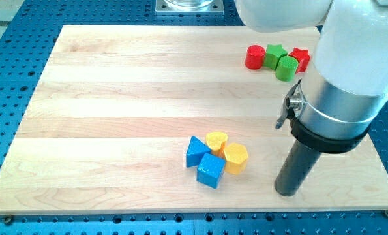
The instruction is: Place the arm horizontally to the hexagon
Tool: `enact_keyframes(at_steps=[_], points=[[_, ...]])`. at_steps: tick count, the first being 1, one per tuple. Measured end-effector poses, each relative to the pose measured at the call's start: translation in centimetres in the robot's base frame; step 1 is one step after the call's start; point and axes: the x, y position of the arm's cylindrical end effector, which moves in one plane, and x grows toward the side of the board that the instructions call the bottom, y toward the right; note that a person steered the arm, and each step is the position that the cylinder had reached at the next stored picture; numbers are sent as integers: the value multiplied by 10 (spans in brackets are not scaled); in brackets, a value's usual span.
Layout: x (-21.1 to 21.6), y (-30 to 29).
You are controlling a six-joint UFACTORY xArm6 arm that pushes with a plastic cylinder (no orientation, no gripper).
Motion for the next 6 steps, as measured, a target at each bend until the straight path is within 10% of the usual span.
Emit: enact_keyframes(at_steps=[4,6], points=[[5,8],[-59,145]])
